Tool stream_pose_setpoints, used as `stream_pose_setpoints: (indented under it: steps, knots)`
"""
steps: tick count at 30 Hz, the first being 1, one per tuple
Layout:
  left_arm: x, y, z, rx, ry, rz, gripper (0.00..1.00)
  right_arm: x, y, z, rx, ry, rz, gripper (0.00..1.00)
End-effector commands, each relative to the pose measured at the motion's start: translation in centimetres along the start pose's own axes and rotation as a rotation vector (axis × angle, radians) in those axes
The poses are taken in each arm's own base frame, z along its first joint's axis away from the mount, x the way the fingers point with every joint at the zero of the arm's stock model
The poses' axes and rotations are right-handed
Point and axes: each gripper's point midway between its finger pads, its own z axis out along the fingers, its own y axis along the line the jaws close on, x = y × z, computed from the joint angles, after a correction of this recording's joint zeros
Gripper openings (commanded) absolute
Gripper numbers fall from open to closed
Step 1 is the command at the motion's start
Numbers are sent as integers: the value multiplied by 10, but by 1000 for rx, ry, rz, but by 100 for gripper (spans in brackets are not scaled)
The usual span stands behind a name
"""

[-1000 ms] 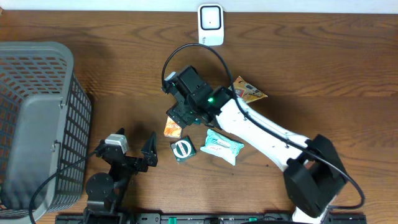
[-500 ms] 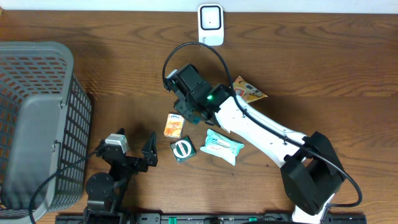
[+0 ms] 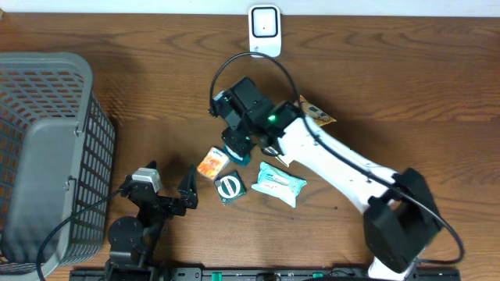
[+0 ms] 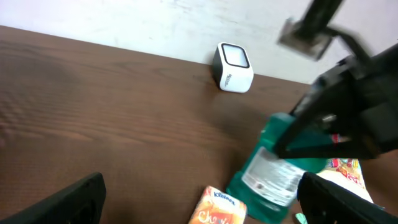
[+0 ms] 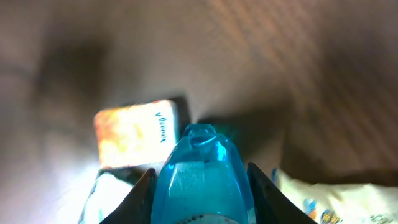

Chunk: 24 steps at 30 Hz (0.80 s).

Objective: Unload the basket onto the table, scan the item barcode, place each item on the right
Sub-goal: 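Lift the teal bottle and carry it toward the white scanner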

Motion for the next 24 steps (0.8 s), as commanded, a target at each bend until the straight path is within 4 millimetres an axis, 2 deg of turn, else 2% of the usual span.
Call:
stream_pose_setpoints:
  steps: [1,7,10,15,19,24]
  knots:
    - [14,6,2,-23,42,9,98,-29,17,-69,-161,-165,0,4]
    - [14,6,2,-23,42,9,98,-20,33,-145,-365,-258,-56,5]
    - [14,6,2,-23,42,9,98,-12,43,-177,-459,-291,-55,2]
    - [14,6,2,-23,42,9,98,-1,63,-223,-608,-345,-38,1]
    - [14,6,2,-23,42,9,98,2,77,-245,-671,-382,-59,1]
    - [14,6,2,-23,42,9,98,3,81,-255,-673,-402,-77,1]
